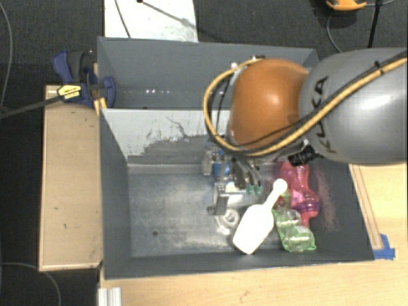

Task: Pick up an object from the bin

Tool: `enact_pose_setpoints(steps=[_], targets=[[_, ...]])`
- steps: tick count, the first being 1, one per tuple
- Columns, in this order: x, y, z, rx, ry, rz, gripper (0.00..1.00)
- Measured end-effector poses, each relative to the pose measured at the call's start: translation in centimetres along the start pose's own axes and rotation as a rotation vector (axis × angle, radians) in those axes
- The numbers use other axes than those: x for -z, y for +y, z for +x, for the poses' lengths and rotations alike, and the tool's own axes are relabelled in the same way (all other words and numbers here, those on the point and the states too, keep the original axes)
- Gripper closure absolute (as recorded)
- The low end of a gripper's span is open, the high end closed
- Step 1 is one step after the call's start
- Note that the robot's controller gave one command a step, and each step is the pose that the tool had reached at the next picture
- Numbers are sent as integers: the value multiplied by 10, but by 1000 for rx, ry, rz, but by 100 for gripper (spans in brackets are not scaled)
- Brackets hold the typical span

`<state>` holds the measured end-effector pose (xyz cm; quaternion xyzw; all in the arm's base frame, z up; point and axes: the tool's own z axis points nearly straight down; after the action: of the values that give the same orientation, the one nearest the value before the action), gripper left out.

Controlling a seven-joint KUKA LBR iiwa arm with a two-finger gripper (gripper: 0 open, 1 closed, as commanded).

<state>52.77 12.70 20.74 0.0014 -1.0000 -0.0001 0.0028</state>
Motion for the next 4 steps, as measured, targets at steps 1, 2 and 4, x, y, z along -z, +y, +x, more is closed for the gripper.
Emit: enact_pose_setpoints(steps=[1,2,4], targets=[[4,-1,-2,-4,-8,-1,0],[-18,-13,-12,67,-15,-3,0],[-74,-117,3,129,-2,0,0]])
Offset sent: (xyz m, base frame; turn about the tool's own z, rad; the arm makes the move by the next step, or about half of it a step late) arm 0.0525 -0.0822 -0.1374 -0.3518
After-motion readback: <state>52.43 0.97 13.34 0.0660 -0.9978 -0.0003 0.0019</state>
